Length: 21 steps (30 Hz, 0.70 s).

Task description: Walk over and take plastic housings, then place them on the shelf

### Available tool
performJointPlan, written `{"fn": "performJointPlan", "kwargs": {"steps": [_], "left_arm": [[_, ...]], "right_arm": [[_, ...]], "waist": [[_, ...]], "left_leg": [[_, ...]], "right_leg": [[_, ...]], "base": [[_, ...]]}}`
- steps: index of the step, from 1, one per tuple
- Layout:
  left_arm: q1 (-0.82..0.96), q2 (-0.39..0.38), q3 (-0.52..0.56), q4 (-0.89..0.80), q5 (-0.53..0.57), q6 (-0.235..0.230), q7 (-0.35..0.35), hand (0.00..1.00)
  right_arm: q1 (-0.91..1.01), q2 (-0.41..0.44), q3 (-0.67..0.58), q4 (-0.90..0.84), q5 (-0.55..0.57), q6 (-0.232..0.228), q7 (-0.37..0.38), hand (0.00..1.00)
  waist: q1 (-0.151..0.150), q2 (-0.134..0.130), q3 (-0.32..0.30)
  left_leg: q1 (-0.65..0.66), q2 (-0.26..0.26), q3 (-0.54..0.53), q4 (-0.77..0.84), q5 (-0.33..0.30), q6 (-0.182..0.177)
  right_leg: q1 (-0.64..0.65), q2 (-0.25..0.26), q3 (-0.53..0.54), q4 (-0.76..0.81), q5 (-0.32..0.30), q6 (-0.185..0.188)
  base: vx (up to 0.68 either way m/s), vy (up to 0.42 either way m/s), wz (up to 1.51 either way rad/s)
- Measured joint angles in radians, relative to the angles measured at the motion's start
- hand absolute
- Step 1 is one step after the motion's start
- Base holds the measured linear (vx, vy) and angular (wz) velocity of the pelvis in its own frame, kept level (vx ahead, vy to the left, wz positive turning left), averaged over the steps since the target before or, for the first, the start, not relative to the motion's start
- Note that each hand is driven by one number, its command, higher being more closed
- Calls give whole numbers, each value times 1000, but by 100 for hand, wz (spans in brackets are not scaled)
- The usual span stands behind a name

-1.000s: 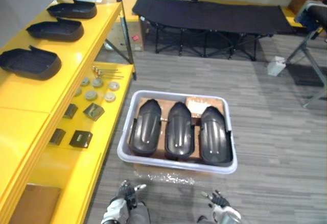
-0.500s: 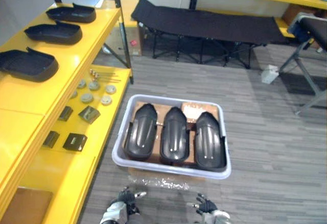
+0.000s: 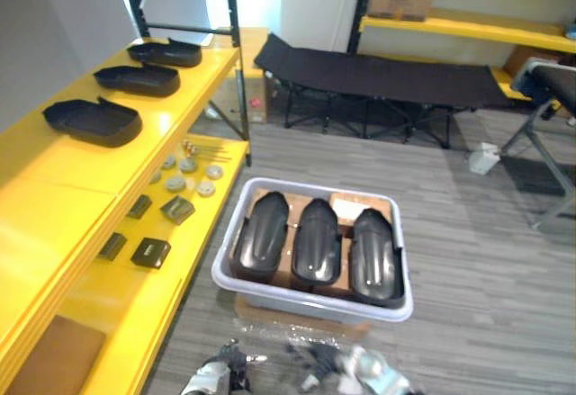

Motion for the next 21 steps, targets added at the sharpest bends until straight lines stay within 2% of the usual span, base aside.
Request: {"fn": "performJointPlan", "kwargs": {"steps": [2, 3, 5, 7, 8, 9, 12, 15, 17, 21], "left_arm": [[3, 16, 1, -3, 0, 3, -2, 0], [13, 29, 4, -11, -3, 3, -1, 0], [40, 50, 10, -30, -7, -3, 2, 0], [78, 52, 78, -60, -21, -22, 8, 0], [90, 52, 91, -70, -20, -26, 9, 0], [105, 52, 127, -80, -18, -40, 10, 0], [121, 46, 167, -89, 3, -46, 2, 0], [150, 42, 202, -106, 41, -69, -6, 0], [163, 49, 219, -107, 42, -84, -17, 0], [222, 77, 237, -104, 112, -114, -38, 0]], "right_arm": [[-53, 15, -38, -138, 128, 30, -41, 0], [-87, 24, -113, -224, 186, 36, -91, 0], [-133, 28, -280, -323, 264, 38, -204, 0], [-187, 7, -545, -380, 335, 17, -359, 0], [-196, -9, -606, -388, 349, 12, -391, 0], [-197, -63, -715, -407, 350, -9, -469, 0], [-196, -151, -830, -409, 345, -21, -605, 0], [-195, -240, -954, -401, 311, -12, -784, 0], [-195, -280, -1006, -363, 281, 8, -843, 0], [-189, -328, -1064, -193, 281, 79, -868, 0]], "waist": [[4, -6, -4], [3, -5, -4], [2, -3, -2], [2, 0, 0], [1, 3, 1], [0, 9, 6], [-17, 21, 13], [-46, 38, 15], [-53, 38, 14], [-54, 24, 19]], "left_leg": [[-4, -3, 0, 0, 1, 1], [-5, -5, 1, 1, 2, 3], [-5, -7, 1, 1, 2, 3], [-5, -9, 2, 1, 3, 4], [-3, -9, 2, 0, 3, 4], [1, -9, 2, 0, 2, 4], [4, -9, 0, 0, -1, -1], [4, -9, -1, 0, -2, 0], [4, -9, -1, 0, -1, 3], [4, -10, 0, 0, -3, 4]], "right_leg": [[2, 1, 0, -9, 18, 6], [4, 2, 1, -19, 28, 3], [10, 3, 2, -32, 41, -1], [12, 3, 4, -38, 49, -3], [13, 3, 4, -38, 50, -4], [15, 3, 7, -37, 50, -5], [15, 3, 13, -39, 50, -5], [13, 4, 17, -44, 49, -6], [13, 4, 18, -48, 50, -4], [14, 4, 19, -55, 53, 1]], "base": [[0, 0, 0], [0, 0, 0], [0, 0, 0], [0, 0, 0], [-35, 29, -3], [-31, 23, -4], [-32, 16, -8], [-17, 8, -6], [0, 0, 0], [5, 2, -1]]}}
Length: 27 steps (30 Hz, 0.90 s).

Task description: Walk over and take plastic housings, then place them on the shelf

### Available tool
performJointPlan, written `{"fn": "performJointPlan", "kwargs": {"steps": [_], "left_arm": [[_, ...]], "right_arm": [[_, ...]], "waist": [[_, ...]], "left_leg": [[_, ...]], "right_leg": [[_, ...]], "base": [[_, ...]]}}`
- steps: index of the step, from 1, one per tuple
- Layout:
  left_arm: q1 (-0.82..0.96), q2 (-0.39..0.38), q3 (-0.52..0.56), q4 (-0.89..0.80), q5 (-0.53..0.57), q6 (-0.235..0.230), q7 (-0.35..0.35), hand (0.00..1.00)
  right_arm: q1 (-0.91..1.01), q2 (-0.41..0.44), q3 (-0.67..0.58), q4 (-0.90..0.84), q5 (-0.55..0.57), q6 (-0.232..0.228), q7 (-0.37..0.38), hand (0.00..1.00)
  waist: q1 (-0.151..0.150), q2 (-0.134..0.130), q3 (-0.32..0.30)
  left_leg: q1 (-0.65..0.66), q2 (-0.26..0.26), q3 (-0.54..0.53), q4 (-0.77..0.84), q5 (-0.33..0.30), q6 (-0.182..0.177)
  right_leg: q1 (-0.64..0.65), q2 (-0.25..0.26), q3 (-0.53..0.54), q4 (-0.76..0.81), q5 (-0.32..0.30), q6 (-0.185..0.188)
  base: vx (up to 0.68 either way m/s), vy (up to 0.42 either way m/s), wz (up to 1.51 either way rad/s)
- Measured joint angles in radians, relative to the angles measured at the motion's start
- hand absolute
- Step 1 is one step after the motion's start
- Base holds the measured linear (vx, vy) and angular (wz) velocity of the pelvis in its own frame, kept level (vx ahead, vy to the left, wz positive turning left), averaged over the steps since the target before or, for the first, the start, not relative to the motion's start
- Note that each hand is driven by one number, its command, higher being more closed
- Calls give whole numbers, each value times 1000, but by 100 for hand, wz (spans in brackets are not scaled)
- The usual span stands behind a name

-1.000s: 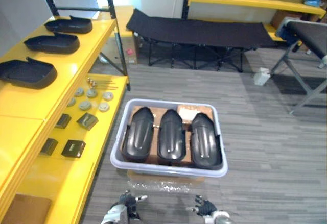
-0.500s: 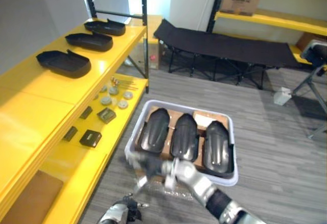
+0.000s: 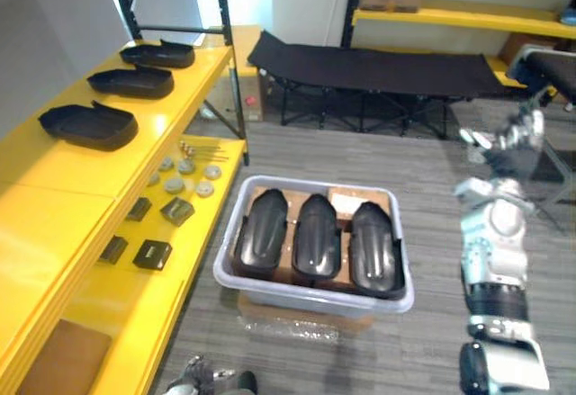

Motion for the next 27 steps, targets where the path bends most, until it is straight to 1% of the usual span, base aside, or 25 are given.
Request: {"fn": "performJointPlan", "kwargs": {"steps": [1, 3, 5, 6, 7, 8, 9, 10, 11, 12, 13, 14, 15, 19, 23, 25, 27], "left_arm": [[23, 2, 2, -1, -3, -14, -1, 0], [44, 6, -1, 2, -4, -23, -3, 0], [58, 9, -2, -1, -7, -47, -1, 0], [51, 11, -6, -5, -12, -64, 1, 0], [39, 14, -9, -12, -17, -84, 5, 0], [28, 17, -11, -20, -23, -90, 6, 0], [6, 25, -21, -44, -50, -101, 6, 0], [-18, 34, -32, -58, -56, -118, 7, 0], [-31, 36, -43, -68, -58, -125, 7, 0], [-59, 45, -59, -90, -76, -128, 14, 0], [-74, 47, -63, -95, -84, -128, 17, 0], [-102, 51, -71, -100, -87, -127, 23, 0], [-121, 54, -76, -101, -88, -127, 38, 0], [-159, 59, -76, -101, -91, -127, 73, 0], [-190, 65, -76, -101, -91, -126, 95, 0], [-192, 65, -76, -100, -91, -125, 101, 0], [-192, 66, -79, -99, -91, -124, 111, 0]], "right_arm": [[2, -16, -4, 78, 4, 15, -2, 0], [1, -33, -12, 185, 29, 25, -15, 0], [-3, -47, -28, 253, 40, 25, -20, 0], [-10, -58, -34, 271, 63, 25, -22, 0], [-27, -63, -38, 278, 72, 25, -30, 0], [-40, -68, -38, 279, 75, 25, -38, 0], [-81, -74, -40, 282, 93, 24, -46, 0], [-122, -74, -39, 281, 110, 16, -56, 0], [-138, -75, -39, 280, 110, 10, -62, 0], [-153, -83, -39, 272, 109, 8, -67, 0], [-155, -84, -39, 267, 109, 8, -72, 0], [-154, -83, -37, 263, 109, 9, -83, 0], [-148, -83, -35, 263, 109, 10, -89, 0], [-143, -83, 0, 264, 108, 9, -130, 0], [-140, -83, 6, 273, 107, 8, -175, 0], [-141, -83, 7, 283, 106, 9, -195, 0], [-143, -84, 7, 298, 106, 9, -196, 0]], "waist": [[3, -9, 6], [20, -16, 24], [31, -25, 51], [38, -29, 81], [51, -33, 114], [55, -37, 136], [57, -45, 186], [67, -52, 227], [75, -55, 246], [90, -57, 280], [94, -58, 292], [105, -59, 312], [110, -61, 316], [109, -65, 339], [111, -69, 365], [111, -69, 366], [109, -69, 366]], "left_leg": [[-3, 0, -2, 0, 0, 0], [-11, 0, -8, 0, 0, 0], [-40, 0, -23, 1, 3, -2], [-63, 6, -30, 1, 12, -2], [-94, 15, -37, 4, 20, -4], [-114, 20, -42, 20, 21, -5], [-163, 31, -54, 62, 17, -6], [-202, 45, -56, 94, 9, -9], [-220, 51, -57, 110, 5, -11], [-253, 63, -61, 144, -4, -16], [-269, 67, -65, 161, -10, -15], [-297, 76, -78, 192, -22, -19], [-331, 84, -83, 222, -37, -23], [-397, 103, -102, 288, -69, -27], [-421, 112, -109, 305, -74, -30], [-422, 115, -106, 304, -73, -32], [-418, 115, -102, 304, -72, -32]], "right_leg": [[0, 0, -2, -1, -1, -1], [-4, 1, -6, -2, -3, -6], [-25, 3, -18, 2, -4, -7], [-49, 6, -23, 19, -4, -8], [-85, 12, -24, 41, -4, -9], [-96, 14, -25, 51, -5, -11], [-127, 22, -29, 70, -7, -18], [-157, 32, -27, 85, -7, -28], [-172, 35, -27, 94, -9, -31], [-193, 43, -26, 111, -11, -35], [-202, 47, -27, 117, -12, -36], [-216, 55, -27, 128, -13, -38], [-234, 63, -27, 135, -15, -41], [-273, 78, -26, 158, -25, -59], [-290, 89, -22, 168, -29, -65], [-301, 91, 6, 174, -29, -65], [-302, 91, 23, 172, -29, -65]], "base": [[0, 0, 0], [-5, 5, 10], [-25, 7, 19], [-47, 7, 17], [-70, -2, 17], [-92, -18, 19], [-117, -40, 13], [-90, -34, 8], [-90, -42, -2], [-71, -34, 2], [-90, -44, 7], [-73, -31, 9], [-45, -19, 8], [-8, -3, 1], [-2, 1, 2], [14, 18, -7], [26, 15, -11]]}}
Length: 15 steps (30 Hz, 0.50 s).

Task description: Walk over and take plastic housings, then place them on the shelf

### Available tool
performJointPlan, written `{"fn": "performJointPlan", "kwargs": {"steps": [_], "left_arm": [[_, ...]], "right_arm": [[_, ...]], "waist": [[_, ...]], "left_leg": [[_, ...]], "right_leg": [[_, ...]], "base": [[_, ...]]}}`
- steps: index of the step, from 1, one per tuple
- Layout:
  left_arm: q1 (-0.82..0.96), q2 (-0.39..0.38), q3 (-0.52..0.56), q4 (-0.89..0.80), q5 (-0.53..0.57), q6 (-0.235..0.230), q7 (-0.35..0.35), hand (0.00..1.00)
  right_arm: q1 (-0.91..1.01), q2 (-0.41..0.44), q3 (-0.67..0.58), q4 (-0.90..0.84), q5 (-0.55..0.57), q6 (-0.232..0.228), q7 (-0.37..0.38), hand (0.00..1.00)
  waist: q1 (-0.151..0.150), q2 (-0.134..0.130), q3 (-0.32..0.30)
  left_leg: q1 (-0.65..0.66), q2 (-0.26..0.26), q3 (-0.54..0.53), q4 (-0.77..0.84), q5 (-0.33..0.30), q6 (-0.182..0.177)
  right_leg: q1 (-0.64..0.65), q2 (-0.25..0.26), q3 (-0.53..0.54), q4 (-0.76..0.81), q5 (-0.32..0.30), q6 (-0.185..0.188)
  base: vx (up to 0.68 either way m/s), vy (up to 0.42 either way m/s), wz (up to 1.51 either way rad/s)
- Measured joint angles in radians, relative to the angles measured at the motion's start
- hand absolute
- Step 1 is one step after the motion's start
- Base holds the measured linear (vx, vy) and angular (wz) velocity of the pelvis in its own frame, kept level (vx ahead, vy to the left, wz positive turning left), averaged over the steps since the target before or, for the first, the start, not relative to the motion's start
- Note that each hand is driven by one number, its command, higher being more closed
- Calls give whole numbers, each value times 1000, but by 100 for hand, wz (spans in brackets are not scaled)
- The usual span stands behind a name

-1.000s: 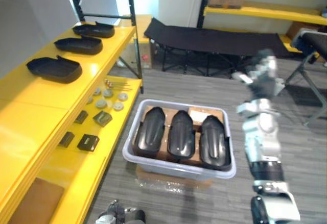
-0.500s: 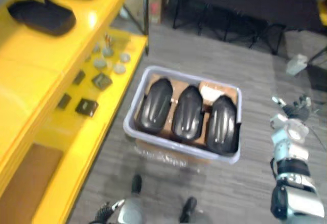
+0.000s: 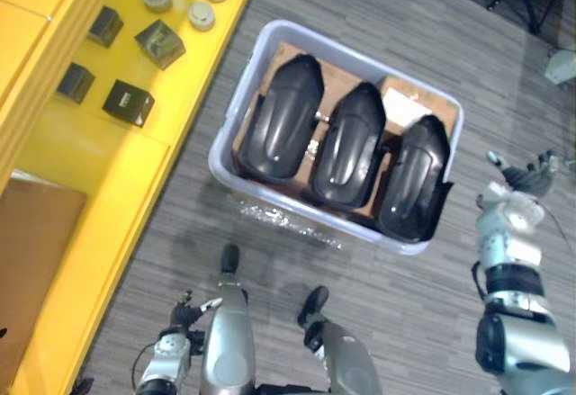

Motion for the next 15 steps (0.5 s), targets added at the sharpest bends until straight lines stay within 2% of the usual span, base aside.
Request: {"fn": "performJointPlan", "kwargs": {"steps": [7, 10, 15], "left_arm": [[-2, 10, -27, 9, -34, 3, 4, 0], [-6, 20, -47, 19, -42, 3, 3, 0], [-16, 10, -51, 20, -44, 2, 3, 0]], "right_arm": [[-20, -19, 45, 57, -41, 24, 12, 0], [-30, -32, 71, 99, -48, 31, 30, 0], [-59, -35, 87, 162, -49, 61, 23, 0]], "waist": [[-7, 8, 4], [-22, 13, 6], [-26, 34, 20]], "left_leg": [[17, 0, 49, -15, 5, 5], [15, -3, 51, -49, 27, 3], [1, -5, 47, -77, 45, 1]], "right_leg": [[-21, -5, 63, -15, 2, 3], [-38, -6, 66, -19, 4, 7], [-65, -5, 64, -20, 5, 8]], "base": [[0, 8, -20], [-8, -3, -2], [3, -2, 1]]}}
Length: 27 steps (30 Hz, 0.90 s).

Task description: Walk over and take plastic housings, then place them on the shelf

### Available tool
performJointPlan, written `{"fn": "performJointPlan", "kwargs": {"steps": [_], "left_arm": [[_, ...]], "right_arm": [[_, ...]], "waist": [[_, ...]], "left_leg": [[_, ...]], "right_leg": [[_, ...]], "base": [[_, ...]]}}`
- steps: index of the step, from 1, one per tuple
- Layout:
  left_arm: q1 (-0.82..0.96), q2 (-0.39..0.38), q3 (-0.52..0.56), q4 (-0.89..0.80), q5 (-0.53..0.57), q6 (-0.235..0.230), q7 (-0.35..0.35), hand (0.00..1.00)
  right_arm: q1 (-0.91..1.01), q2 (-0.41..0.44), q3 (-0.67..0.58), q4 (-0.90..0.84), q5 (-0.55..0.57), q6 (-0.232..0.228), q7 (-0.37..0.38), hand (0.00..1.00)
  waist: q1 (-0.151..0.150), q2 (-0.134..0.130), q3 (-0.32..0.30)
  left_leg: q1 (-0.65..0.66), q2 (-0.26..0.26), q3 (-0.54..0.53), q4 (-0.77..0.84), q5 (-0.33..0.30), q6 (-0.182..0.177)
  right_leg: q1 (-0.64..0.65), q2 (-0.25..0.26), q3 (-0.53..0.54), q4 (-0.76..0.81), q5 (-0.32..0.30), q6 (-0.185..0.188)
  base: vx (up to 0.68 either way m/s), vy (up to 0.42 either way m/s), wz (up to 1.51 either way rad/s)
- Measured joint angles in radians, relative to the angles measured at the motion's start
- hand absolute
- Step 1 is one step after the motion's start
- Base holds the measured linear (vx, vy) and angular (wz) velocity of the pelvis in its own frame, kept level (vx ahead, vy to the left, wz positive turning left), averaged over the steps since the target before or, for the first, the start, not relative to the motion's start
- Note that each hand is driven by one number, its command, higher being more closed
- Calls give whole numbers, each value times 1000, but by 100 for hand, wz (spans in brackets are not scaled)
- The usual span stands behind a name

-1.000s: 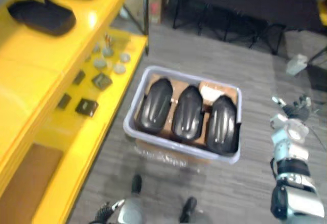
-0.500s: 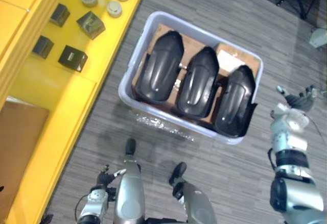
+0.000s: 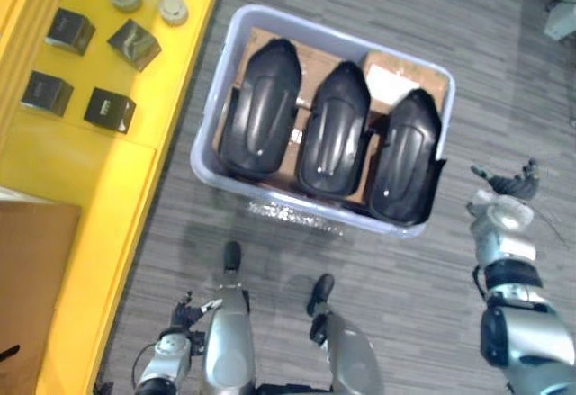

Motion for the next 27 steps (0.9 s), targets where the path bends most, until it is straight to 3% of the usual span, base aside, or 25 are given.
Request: {"fn": "performJointPlan", "kwargs": {"steps": [9, 18, 24, 27], "left_arm": [[-7, -5, 5, -2, -38, -7, -11, 0], [-32, -20, 18, -6, -38, -7, -23, 0], [-33, -25, 39, -5, -40, -7, -30, 0], [-33, -25, 40, -1, -68, -8, -30, 0]], "right_arm": [[-47, 0, 65, 4, -35, 10, 10, 0], [-50, 4, 100, -2, -81, 11, 70, 0], [-49, 19, 111, 7, -108, 74, 118, 0], [-49, 30, 136, 34, -108, 74, 125, 0]], "waist": [[5, 7, 5], [24, 21, 17], [24, 20, 18], [25, 20, 18]], "left_leg": [[-23, -3, -30, 1, 3, 4], [-59, -5, -63, 18, 5, 1], [-81, -2, -79, 40, 4, 1], [-84, -1, -80, 41, 5, 0]], "right_leg": [[-11, 3, -7, -8, 3, 1], [-32, 4, -31, 18, -1, -5], [-42, 7, -36, 33, -8, -14], [-46, 7, -36, 39, -10, -16]], "base": [[29, -5, 3], [-23, 5, 7], [-26, 10, 5], [-22, 6, -1]]}}
